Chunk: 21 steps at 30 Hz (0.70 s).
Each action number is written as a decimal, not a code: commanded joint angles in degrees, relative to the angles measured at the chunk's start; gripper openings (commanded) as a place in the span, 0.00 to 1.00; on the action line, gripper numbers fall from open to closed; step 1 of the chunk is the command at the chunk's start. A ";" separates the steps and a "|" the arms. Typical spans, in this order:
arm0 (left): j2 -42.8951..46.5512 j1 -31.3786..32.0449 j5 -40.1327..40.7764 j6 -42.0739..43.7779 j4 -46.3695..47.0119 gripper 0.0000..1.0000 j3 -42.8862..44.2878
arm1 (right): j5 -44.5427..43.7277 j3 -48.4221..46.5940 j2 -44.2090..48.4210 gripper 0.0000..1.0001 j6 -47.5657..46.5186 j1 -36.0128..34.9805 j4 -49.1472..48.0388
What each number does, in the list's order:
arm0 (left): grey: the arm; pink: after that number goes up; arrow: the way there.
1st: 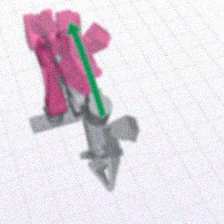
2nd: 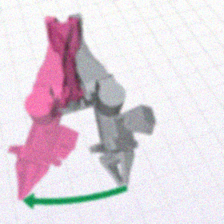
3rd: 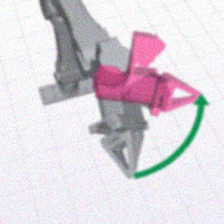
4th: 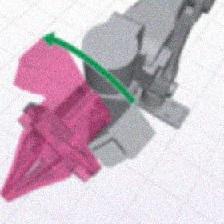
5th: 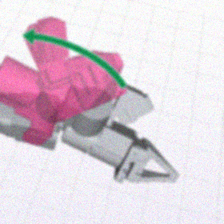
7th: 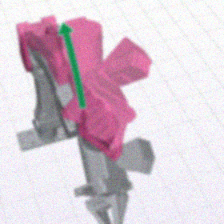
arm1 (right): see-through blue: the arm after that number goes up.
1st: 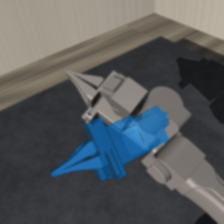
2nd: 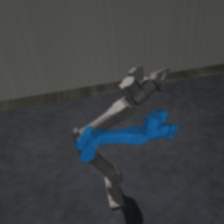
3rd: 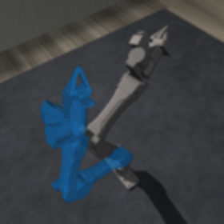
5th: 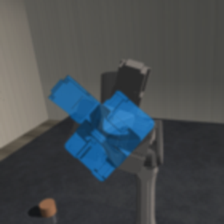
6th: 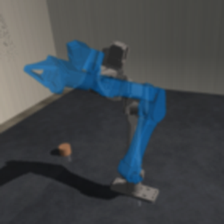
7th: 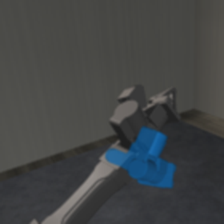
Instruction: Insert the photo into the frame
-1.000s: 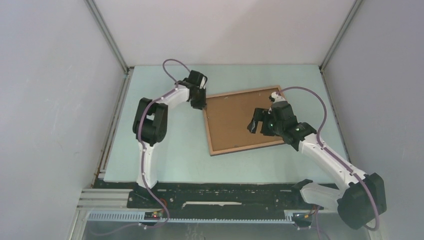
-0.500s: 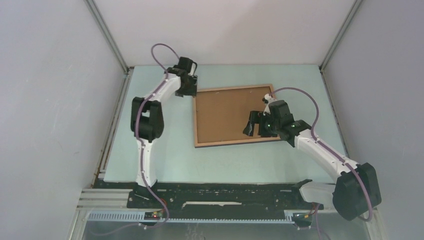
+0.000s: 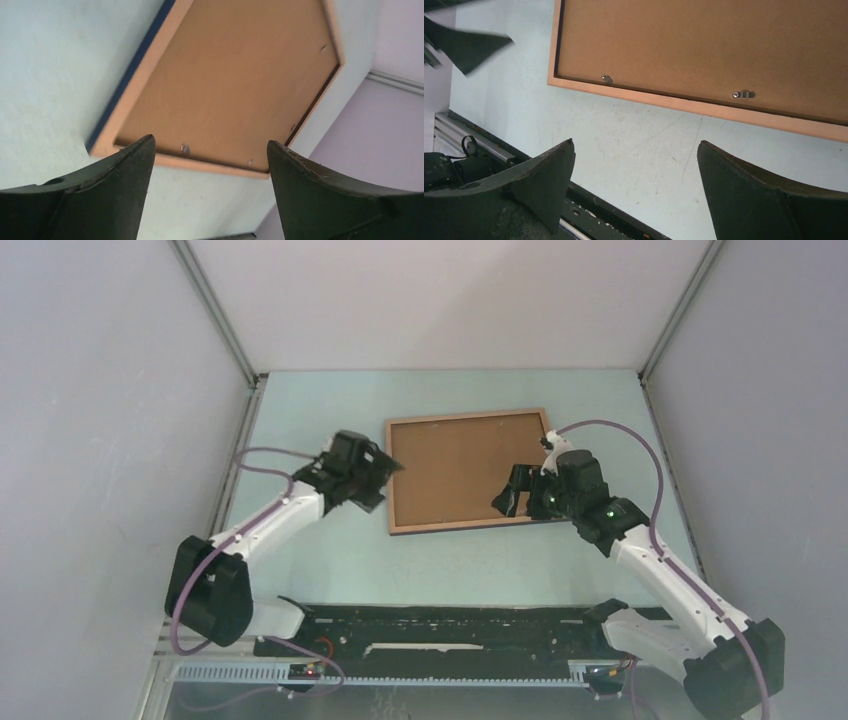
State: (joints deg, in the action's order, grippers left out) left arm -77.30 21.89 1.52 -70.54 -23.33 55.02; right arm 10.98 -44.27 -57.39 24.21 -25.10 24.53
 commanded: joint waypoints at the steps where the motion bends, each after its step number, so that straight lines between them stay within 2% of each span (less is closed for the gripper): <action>1: 3.94 8.86 6.70 -28.08 1.64 0.89 -6.27 | -1.11 0.15 2.92 0.99 1.39 -0.45 1.65; 3: 4.34 12.22 8.14 -34.30 2.54 0.88 -9.46 | -1.50 0.34 3.59 0.99 1.53 -0.68 2.27; 6: 2.37 15.65 8.91 -41.77 0.17 0.76 -10.10 | -1.45 1.05 4.38 0.99 1.85 -0.73 2.60; 7: 1.26 16.12 8.66 -43.11 -1.18 0.75 -9.53 | -1.49 1.29 4.65 0.99 1.89 -0.87 2.66; 10: -2.46 16.28 6.67 -44.82 -5.49 0.70 -7.40 | -1.76 1.73 5.35 0.99 2.04 -0.89 3.09; 15: -6.08 17.67 7.15 -46.42 -5.65 0.66 -7.73 | -2.19 2.00 6.12 0.99 1.87 -0.84 3.33; 21: -6.90 17.80 10.81 -45.12 -0.95 0.71 -8.29 | -2.46 1.95 6.12 0.99 1.27 -0.72 3.74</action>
State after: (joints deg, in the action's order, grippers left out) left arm -84.01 39.40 8.54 -114.17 -26.96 45.84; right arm 9.50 -42.24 -52.47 25.50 -25.63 28.14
